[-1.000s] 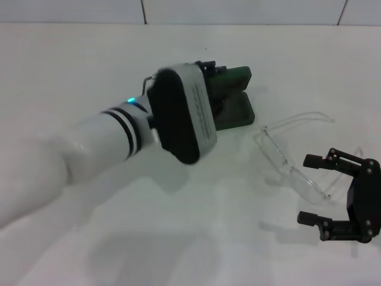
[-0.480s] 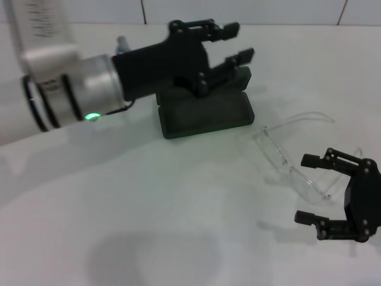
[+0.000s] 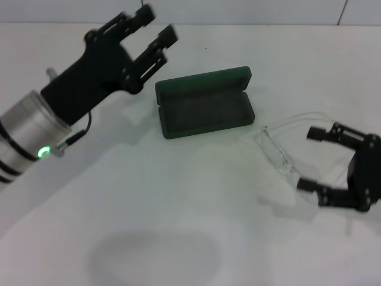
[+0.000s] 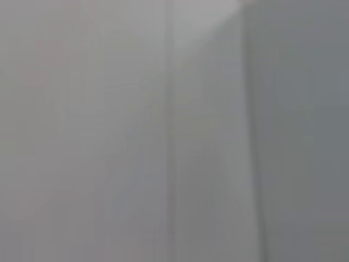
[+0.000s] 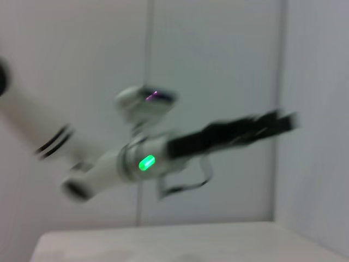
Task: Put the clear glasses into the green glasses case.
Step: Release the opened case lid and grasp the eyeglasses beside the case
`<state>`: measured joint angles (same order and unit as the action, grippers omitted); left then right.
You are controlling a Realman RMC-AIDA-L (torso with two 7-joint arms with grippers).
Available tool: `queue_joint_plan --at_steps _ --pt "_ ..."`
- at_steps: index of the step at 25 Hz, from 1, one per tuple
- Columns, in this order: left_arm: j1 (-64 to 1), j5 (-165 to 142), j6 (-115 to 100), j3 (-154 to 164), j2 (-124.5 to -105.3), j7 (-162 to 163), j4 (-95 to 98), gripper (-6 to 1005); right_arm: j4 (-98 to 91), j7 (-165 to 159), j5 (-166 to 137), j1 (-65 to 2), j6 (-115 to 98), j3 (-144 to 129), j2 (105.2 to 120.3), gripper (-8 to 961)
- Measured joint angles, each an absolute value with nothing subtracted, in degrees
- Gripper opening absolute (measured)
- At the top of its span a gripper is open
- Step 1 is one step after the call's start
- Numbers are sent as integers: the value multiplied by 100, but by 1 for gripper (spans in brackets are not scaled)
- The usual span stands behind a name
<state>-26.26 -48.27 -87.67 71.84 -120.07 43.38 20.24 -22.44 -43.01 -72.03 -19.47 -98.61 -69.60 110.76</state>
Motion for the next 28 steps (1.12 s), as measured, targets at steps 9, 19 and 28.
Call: queue_joint_plan --at_steps 9,19,28 --pt "-2518 -4398 -8817 7145 -12009 3968 1138 533 -3337 -7248 -7602 -2321 -9681 -6764 10836 857" --pt "-2329 -3885 -8721 7126 -12022 3666 907 564 -7461 -12679 -11436 -2643 -9120 -6745 11275 857" --pt "-2403 -3775 -8310 7119 -12015 3676 799 729 -8209 -15027 -14195 -3815 -9715 -7801 11549 856"
